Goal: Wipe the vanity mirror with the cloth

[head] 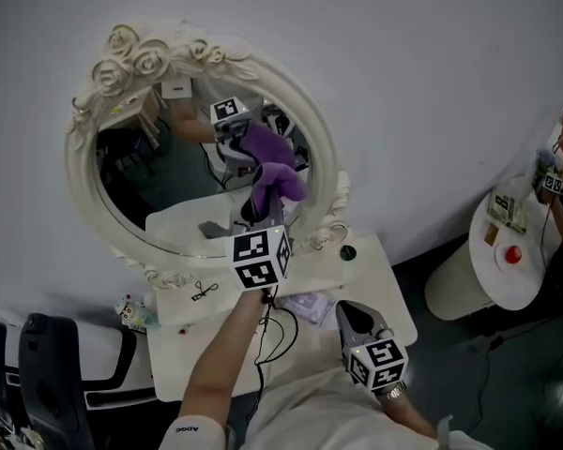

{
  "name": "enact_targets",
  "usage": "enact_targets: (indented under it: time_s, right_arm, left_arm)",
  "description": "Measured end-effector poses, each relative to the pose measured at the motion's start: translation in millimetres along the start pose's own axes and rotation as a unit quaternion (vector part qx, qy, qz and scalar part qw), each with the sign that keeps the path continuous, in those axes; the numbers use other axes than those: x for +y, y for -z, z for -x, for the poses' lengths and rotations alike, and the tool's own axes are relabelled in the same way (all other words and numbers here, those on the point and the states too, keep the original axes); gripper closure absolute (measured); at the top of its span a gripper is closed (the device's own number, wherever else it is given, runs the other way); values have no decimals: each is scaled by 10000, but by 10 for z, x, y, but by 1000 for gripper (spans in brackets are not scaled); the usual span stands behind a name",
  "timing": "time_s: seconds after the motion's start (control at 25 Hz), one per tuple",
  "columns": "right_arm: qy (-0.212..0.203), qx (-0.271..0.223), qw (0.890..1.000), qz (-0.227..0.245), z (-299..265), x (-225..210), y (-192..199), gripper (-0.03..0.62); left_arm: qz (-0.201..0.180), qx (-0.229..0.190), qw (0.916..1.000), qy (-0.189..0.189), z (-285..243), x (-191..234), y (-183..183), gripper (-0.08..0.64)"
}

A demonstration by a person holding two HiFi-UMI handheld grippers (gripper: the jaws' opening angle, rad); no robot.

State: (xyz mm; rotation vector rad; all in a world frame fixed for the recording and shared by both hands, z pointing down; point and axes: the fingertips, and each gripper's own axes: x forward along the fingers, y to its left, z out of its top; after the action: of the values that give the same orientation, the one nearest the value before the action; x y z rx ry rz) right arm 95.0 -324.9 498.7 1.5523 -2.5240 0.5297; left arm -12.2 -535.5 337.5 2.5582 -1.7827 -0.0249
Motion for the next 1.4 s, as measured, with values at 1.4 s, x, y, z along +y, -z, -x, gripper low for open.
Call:
enact_targets:
  time_s: [1.4]
  right_arm:
    - [-801, 285, 9959, 297, -448, 488, 66, 584]
  left_arm:
    - [-345, 374, 9737, -2219, 901, 2125, 70, 505]
